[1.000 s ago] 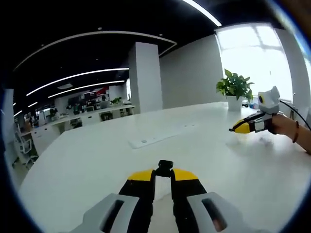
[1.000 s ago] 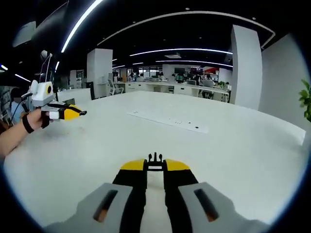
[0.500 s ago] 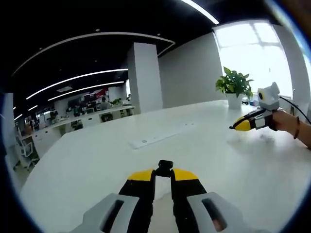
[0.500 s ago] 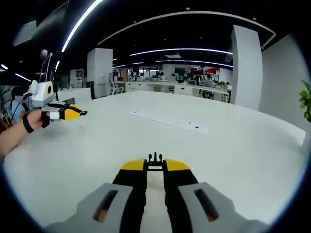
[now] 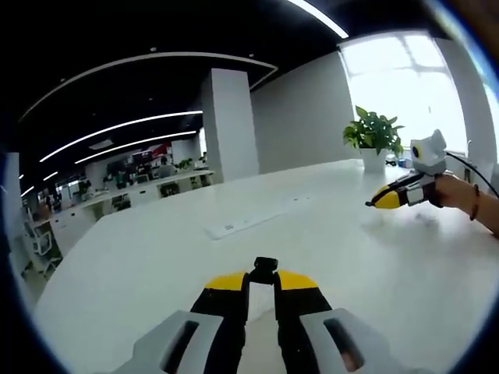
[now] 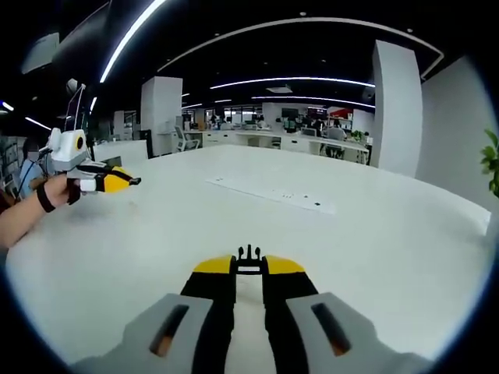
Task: Snap the two parts of the plastic buckle together until the buckle closes and remains connected.
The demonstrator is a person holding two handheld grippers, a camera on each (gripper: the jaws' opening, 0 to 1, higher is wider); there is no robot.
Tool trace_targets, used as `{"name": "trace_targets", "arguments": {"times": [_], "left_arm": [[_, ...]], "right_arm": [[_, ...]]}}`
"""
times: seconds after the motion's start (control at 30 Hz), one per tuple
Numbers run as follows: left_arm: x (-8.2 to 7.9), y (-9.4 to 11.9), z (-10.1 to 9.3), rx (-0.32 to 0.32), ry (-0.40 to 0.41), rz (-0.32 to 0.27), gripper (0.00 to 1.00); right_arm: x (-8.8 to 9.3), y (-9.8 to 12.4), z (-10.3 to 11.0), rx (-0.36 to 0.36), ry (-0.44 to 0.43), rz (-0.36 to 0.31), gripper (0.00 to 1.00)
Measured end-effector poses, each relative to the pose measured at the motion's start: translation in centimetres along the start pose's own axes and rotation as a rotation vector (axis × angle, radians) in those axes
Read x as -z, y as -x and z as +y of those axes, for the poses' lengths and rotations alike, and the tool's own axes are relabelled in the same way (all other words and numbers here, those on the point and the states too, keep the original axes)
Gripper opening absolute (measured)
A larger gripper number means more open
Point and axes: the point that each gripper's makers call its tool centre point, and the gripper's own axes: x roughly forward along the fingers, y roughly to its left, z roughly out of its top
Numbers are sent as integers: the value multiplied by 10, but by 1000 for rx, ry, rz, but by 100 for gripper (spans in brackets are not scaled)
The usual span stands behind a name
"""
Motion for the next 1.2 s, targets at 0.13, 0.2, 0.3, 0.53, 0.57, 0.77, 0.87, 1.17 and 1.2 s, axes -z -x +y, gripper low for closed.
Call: {"name": "trace_targets", "arguments": {"times": [0.13,0.2,0.3,0.53,0.57,0.77,0.87,1.17,1.2], "left_arm": [[-1,2,-4,7,13,-3,11],[0,2,-7,6,7,0,11],[-1,2,-9,12,5,-1,11],[-3,6,-17,27,12,-2,11],[-2,6,-18,25,5,2,11],[-1,8,-21,41,21,6,11],[0,8,-24,45,11,11,11],[-1,12,-25,49,24,9,11],[0,13,-25,46,21,12,11]], "right_arm": [[0,0,0,1,0,0,12],[0,0,0,2,-1,-1,12],[-2,0,0,-1,-1,-8,12],[-1,0,2,-3,-4,-8,12],[-1,1,2,-4,-6,-8,12],[-1,3,5,-21,-3,-11,12],[-3,5,5,-18,-1,-14,12],[-2,5,7,-27,-4,-8,12],[-2,6,8,-28,-3,-7,12]]}}
